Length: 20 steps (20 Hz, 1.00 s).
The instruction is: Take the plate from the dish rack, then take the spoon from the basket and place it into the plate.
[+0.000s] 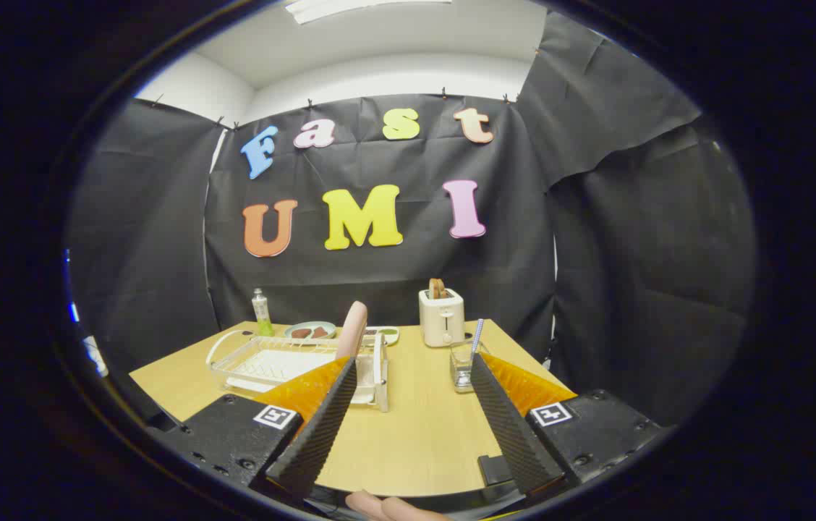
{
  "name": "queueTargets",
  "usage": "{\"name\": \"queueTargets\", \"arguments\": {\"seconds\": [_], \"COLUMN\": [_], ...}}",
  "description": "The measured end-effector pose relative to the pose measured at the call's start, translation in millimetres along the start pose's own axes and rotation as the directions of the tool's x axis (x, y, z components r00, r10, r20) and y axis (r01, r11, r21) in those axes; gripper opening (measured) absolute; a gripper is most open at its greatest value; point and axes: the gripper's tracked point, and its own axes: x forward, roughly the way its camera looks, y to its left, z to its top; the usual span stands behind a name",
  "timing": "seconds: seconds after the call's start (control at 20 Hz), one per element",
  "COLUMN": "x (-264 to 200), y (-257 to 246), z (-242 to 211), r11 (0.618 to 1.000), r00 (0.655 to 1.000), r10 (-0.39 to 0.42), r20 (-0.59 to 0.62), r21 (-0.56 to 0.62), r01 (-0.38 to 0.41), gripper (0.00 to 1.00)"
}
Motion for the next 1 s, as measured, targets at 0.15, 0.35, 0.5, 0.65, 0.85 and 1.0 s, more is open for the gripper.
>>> {"name": "queueTargets", "arguments": {"seconds": [0.15, 0.35, 0.5, 0.65, 0.85, 1.0], "x": [0, 2, 3, 7, 16, 29], "y": [4, 6, 7, 7, 7, 9], "z": [-1, -3, -7, -9, -5, 0], "r11": [1.0, 1.0, 1.0, 1.0, 1.0, 0.999], "r00": [1.0, 1.0, 1.0, 1.0, 1.0, 0.999], "r10": [0.001, 0.005, 0.005, 0.005, -0.005, -0.005], "r20": [0.001, -0.001, -0.007, -0.013, -0.018, -0.033], "r21": [-0.011, -0.015, -0.017, -0.015, -0.026, -0.042], "r01": [-0.001, -0.005, -0.005, -0.005, 0.005, 0.003], "gripper": [1.0, 1.0, 1.0, 1.0, 1.0, 1.0]}}
